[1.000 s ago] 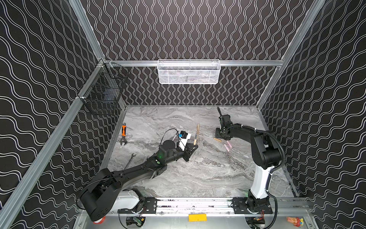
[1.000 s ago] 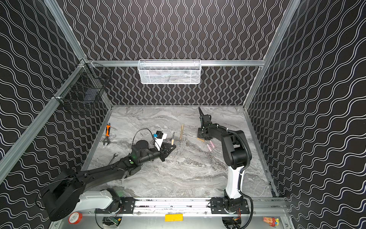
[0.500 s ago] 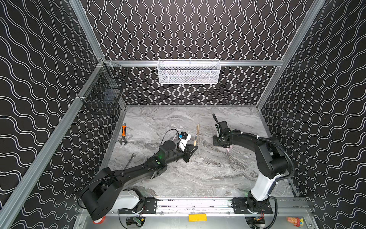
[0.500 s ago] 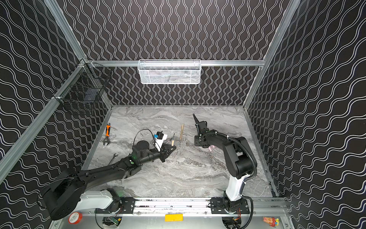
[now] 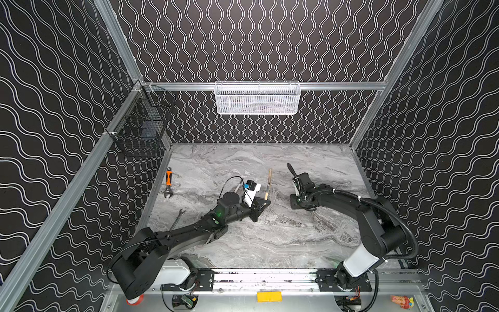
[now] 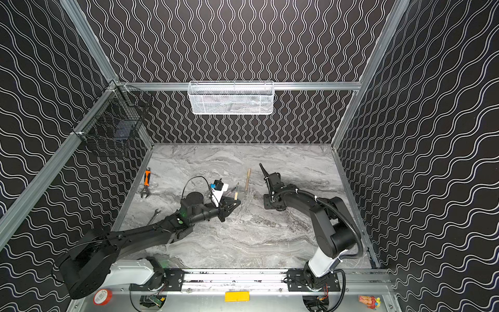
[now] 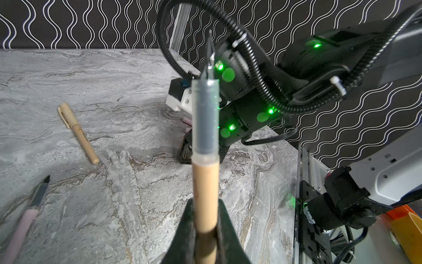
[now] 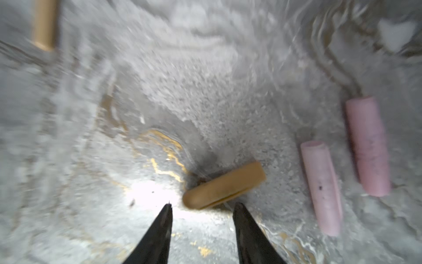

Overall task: Insert pens into pen caps
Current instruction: Move the pen cap to the center of the table, then rotate the pen cap at the center of the table.

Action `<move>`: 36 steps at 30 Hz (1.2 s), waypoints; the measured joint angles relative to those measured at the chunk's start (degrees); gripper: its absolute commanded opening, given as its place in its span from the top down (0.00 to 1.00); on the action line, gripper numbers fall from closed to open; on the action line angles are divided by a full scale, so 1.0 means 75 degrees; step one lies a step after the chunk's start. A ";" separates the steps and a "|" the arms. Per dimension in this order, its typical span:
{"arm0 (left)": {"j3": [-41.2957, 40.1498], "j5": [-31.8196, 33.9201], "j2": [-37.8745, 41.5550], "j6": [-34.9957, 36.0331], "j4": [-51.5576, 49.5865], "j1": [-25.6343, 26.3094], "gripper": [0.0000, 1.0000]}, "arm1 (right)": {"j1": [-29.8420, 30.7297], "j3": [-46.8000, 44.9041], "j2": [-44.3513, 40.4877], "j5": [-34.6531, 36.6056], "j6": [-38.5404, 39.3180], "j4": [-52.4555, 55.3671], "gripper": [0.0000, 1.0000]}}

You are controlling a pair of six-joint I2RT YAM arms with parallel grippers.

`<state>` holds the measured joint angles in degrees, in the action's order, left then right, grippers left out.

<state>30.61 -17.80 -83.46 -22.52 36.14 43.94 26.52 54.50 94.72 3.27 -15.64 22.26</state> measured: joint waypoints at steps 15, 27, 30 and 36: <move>0.0017 0.0006 0.0195 0.0006 -0.0108 0.0006 0.94 | -0.1186 0.1008 0.1113 -0.1335 -0.0175 -0.0504 0.46; -0.0003 0.0070 0.0332 0.0009 -0.0315 0.0006 0.94 | -0.1174 -0.0297 0.0271 -0.1556 -0.0440 -0.0784 0.44; -0.0026 0.0067 0.0251 0.0006 -0.0312 0.0009 0.95 | -0.1169 -0.0495 0.0087 -0.1658 -0.0525 -0.0772 0.44; -0.0035 0.0067 0.0224 0.0000 -0.0294 0.0015 0.95 | -0.1046 -0.0679 0.0003 -0.2130 -0.0653 -0.0959 0.46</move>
<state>30.35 -17.30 -81.78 -22.52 33.93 44.05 18.68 49.41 94.74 -12.71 -20.53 15.07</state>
